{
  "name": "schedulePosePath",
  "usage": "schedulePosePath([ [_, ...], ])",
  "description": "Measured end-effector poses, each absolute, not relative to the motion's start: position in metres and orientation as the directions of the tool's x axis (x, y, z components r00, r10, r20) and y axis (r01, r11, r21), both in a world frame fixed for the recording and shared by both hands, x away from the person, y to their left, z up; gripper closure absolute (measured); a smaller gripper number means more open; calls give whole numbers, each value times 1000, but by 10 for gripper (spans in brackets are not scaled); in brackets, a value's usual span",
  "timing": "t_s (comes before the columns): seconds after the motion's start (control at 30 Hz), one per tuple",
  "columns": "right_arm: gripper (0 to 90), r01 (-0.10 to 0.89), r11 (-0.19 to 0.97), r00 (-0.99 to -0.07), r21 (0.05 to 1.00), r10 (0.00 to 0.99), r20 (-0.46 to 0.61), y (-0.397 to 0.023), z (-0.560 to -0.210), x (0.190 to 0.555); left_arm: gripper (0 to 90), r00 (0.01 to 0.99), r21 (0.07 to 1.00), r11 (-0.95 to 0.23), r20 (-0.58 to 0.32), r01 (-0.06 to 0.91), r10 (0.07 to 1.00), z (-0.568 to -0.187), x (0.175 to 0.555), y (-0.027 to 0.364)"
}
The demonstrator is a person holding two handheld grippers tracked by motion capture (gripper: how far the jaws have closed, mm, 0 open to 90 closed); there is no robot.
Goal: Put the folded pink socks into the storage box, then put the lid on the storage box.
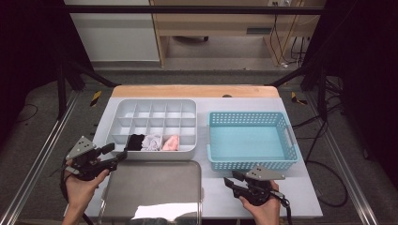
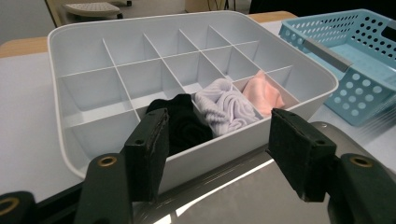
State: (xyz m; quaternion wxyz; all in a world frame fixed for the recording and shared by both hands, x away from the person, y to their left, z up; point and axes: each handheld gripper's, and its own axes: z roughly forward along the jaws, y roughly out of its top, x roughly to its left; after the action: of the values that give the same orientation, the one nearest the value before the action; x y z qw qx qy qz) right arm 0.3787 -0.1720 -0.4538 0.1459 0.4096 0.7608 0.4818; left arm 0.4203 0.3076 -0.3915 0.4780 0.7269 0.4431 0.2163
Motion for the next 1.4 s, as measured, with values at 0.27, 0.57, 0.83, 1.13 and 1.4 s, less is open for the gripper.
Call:
schedulePosePath([
  [0.27,543,478,209,-649,853,739,182,-152,-449,385,372,540,903,-146,-108,405,834,-397,438,314],
  [0.57,538,483,223,-663,847,724,187,-136,-448,391,373,516,906,-151,-83,395,853,-393,453,337],
  [0.83,547,484,217,-660,848,726,191,-134,-449,393,370,470,905,-100,-118,413,875,-395,444,352],
  [1.13,569,475,230,-684,849,704,192,-131,-448,390,364,464,886,-90,-150,455,873,-416,407,357],
  [1.4,547,487,240,-690,839,695,201,-124,-448,387,349,468,849,-111,-172,517,867,-439,381,358],
])
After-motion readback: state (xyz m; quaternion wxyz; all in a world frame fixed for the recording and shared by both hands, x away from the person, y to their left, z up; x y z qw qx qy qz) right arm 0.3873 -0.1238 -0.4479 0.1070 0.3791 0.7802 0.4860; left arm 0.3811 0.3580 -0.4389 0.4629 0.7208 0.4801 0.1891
